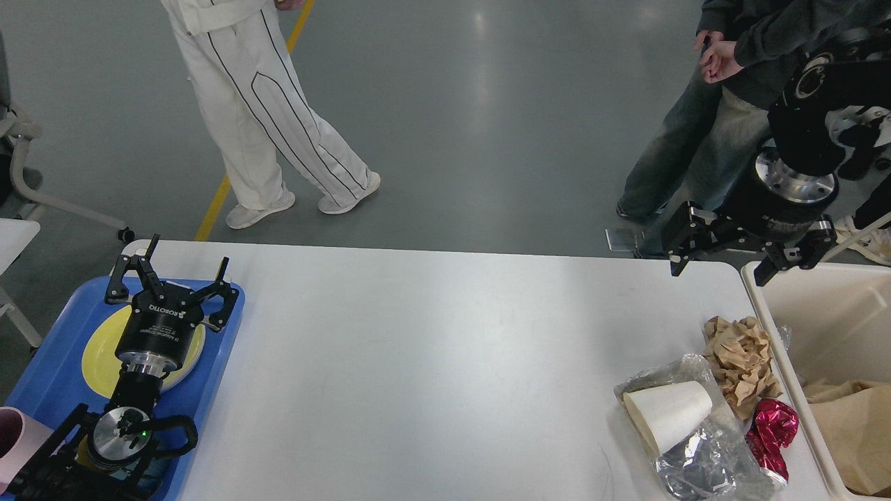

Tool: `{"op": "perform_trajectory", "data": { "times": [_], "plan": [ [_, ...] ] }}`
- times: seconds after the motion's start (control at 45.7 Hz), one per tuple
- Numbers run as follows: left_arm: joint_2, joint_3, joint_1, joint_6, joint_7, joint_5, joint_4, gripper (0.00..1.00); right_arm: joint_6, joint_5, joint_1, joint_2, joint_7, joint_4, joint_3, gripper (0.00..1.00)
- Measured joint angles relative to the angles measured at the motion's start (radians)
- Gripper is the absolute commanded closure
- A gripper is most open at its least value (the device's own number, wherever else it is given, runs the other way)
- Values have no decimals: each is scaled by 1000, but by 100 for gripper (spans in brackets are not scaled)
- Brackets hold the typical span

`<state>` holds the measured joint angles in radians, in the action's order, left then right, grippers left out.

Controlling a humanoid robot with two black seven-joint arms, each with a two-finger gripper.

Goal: Tidy desktop
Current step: 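Lower the right gripper to the clear plastic bag near the bin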

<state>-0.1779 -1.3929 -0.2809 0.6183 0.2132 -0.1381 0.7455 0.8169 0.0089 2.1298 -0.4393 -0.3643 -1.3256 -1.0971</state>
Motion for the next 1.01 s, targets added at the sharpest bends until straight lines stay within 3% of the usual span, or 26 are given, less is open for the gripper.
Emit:
{"op": "perform_trajectory", "data": {
  "times": [0.175,0.459,0.678,0.744,1.006],
  "plan": [
    [0,0,0,0,0,0,0,4,-33,21,155,-77,1,-204,-6,1],
    [0,0,0,0,0,0,0,4,-116,34,152,-102,-1,-262,-59,6],
    [0,0,0,0,0,0,0,4,-303,69,-102,-170,-1,-278,-62,6],
    [0,0,0,0,0,0,0,4,-355,74,-186,-197,-1,-277,-60,10],
    [0,0,0,0,0,0,0,4,-510,219,-468,-255,2,-273,-7,10]
  ]
}}
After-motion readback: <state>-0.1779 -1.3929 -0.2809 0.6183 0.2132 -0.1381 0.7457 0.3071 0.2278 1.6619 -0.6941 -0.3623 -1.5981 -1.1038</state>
